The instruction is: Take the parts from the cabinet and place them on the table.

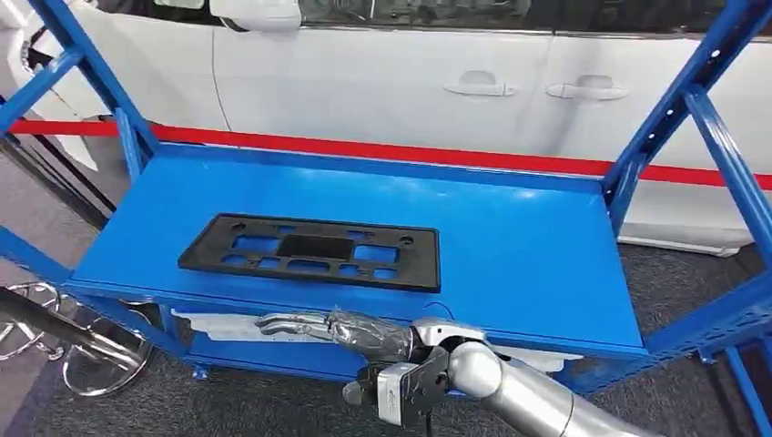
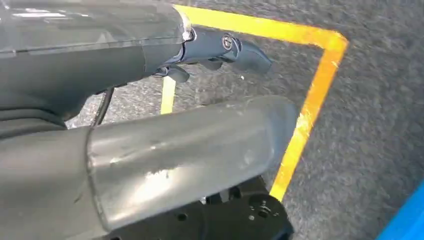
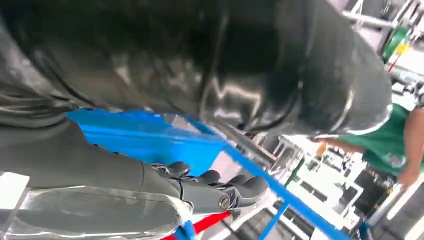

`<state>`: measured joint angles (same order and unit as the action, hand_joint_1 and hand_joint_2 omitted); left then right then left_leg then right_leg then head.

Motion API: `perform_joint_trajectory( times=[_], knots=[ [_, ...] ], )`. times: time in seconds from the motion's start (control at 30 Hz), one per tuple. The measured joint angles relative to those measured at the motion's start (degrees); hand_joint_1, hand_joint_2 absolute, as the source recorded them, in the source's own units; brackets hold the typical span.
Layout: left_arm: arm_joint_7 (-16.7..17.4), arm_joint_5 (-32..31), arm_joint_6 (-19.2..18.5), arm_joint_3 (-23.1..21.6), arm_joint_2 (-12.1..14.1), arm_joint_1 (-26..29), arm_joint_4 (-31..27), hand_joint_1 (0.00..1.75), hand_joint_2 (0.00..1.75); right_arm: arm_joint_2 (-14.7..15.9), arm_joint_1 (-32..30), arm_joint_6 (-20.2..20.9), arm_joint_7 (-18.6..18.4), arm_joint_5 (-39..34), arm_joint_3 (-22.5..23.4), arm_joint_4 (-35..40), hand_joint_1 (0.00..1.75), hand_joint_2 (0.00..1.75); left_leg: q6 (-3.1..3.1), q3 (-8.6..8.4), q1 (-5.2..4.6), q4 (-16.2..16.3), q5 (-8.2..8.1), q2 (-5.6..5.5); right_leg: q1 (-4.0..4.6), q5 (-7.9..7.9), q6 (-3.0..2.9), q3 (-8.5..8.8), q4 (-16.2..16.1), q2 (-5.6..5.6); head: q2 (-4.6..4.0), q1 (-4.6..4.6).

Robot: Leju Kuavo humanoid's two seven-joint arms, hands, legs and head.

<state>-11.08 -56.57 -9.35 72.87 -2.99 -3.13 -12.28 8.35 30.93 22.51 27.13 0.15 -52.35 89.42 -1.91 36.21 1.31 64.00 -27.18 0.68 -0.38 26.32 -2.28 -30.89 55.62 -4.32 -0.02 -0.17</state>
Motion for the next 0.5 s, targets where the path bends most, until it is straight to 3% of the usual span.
perform_joint_trajectory(
  times=[0.03, 0.07, 0.1, 0.13, 0.2, 0.23, 0.27, 0.3, 0.33, 0.37, 0.4, 0.43, 0.5],
  knots=[
    [0.0, 0.0, 0.0, 0.0, 0.1, -0.1, 0.0, 0.0, 0.0, -0.2, 0.2, 0.0, -0.1, 0.0, 0.0, 0.0, 0.0, 0.0, 0.04, -2.81, 0.0, -5.1, 2.03, 1.6, 0.0, 0.23, 0.28, 0.08, 0.2, -0.55, 0.0, 0.0],
    [0.1, 0.0, 0.0, 0.0, 0.1, -0.3, 0.0, 0.0, 0.0, -0.4, 0.3, -0.1, -0.6, 0.0, -0.1, 0.0, 0.0, 0.0, 0.29, -4.33, -0.46, -7.9, 1.66, 3.75, 0.64, 0.53, 0.71, -0.12, 0.4, -0.91, 0.0, -0.02],
    [0.2, 0.0, 0.0, 0.0, 0.2, -0.3, 0.0, 0.0, 0.0, -0.5, 0.7, -0.6, -2.3, -0.1, -0.2, -0.1, 0.0, 0.0, 1.23, -3.98, -0.44, -8.0, 2.17, 2.39, 0.73, 0.59, 0.87, -0.05, 0.6, -1.01, 0.0, 0.24],
    [0.2, 0.0, 0.0, 0.0, 0.2, -0.2, 0.0, 0.0, 0.0, -1.1, 1.1, -1.4, -4.5, -0.2, -0.2, -0.4, 0.0, 1.75, 1.64, -3.76, -0.44, -7.8, 2.19, 2.13, 0.88, 0.5, 1.02, -0.07, 0.7, -1.34, 0.0, 0.22],
    [0.3, 0.0, 0.0, 0.0, 0.2, 0.2, 0.0, 0.0, 0.0, -2.3, 2.2, -2.8, -8.2, -0.6, -0.4, -2.0, 0.0, 1.75, 2.33, -3.57, -0.62, -7.7, 2.27, 1.64, 0.65, 0.48, 1.41, -0.11, 0.8, -1.8, 0.0, 0.22],
    [0.3, 0.0, 0.0, 0.0, 0.2, 0.2, 0.0, 0.0, 0.0, -2.7, 3.0, -3.6, -9.5, -0.7, -0.5, -2.8, 0.0, 1.75, 2.81, -3.66, -0.26, -8.0, 2.57, 1.43, 0.4, 1.12, 1.9, -0.33, 1.3, -0.71, 0.0, 0.22],
    [0.3, 0.0, -0.1, 0.0, 0.2, 0.1, 0.0, 0.0, 0.0, -3.2, 3.9, -5.0, -11.0, -0.5, -0.7, -3.9, 0.0, 1.75, 3.11, -3.45, -0.25, -8.0, 2.65, 1.15, 0.18, 2.88, 2.18, -1.11, 3.4, 1.73, 0.0, 0.24],
    [0.3, 0.0, -0.1, 0.0, 0.2, -0.1, 0.0, 0.0, 0.0, -3.6, 4.7, -6.5, -12.2, 0.2, -0.9, -4.8, 0.0, 1.75, 3.42, -3.25, -0.24, -7.9, 2.76, 1.07, 0.08, 5.33, 2.3, -2.9, 7.3, 3.14, 0.0, 0.24],
    [0.3, 0.0, -0.1, 0.0, 0.2, -0.2, 0.0, 0.0, 0.0, -3.9, 5.2, -8.5, -13.5, 1.6, -1.1, -6.0, 0.0, 1.75, 3.57, -3.05, -0.29, -7.9, 2.86, 0.78, 0.03, 7.71, 2.39, -5.24, 12.4, 3.73, 0.0, 0.24],
    [0.3, -0.1, -0.1, 0.0, 0.2, -0.2, 0.0, 0.0, 0.0, -4.5, 5.6, -11.7, -14.9, 4.4, -1.1, -7.6, 0.0, 1.75, 3.66, -2.89, -0.32, -7.9, 2.92, 0.44, 0.04, 9.4, 2.42, -7.41, 16.9, 3.89, 0.0, 0.24],
    [0.2, -0.3, -0.1, 0.0, 0.2, -0.2, 0.0, 0.0, 0.0, -5.6, 6.1, -16.6, -16.5, 9.7, -1.4, -10.1, 0.0, 1.75, 3.68, -2.82, -0.37, -7.9, 2.98, 0.06, 0.04, 9.87, 2.31, -8.94, 20.0, 3.91, 0.0, 0.24],
    [0.2, -0.5, -0.1, 0.0, 0.2, -0.2, 0.0, 0.0, 0.0, -6.4, 6.5, -20.1, -17.2, 13.6, -1.6, -11.9, 0.0, 1.75, 3.69, -2.83, -0.38, -7.9, 3.04, -0.16, 0.06, 8.79, 2.15, -8.79, 19.5, 3.93, 0.0, 0.24],
    [0.2, -0.8, -0.1, 0.0, 0.3, -0.1, 0.0, 0.0, 0.0, -7.7, 7.6, -25.7, -18.7, 21.1, -1.9, -15.0, 0.0, 1.75, 3.56, -3.0, -0.43, -7.9, 3.12, -0.75, 0.25, 3.74, 1.39, -5.04, 11.6, 4.02, 0.0, 0.24]
  ],
)
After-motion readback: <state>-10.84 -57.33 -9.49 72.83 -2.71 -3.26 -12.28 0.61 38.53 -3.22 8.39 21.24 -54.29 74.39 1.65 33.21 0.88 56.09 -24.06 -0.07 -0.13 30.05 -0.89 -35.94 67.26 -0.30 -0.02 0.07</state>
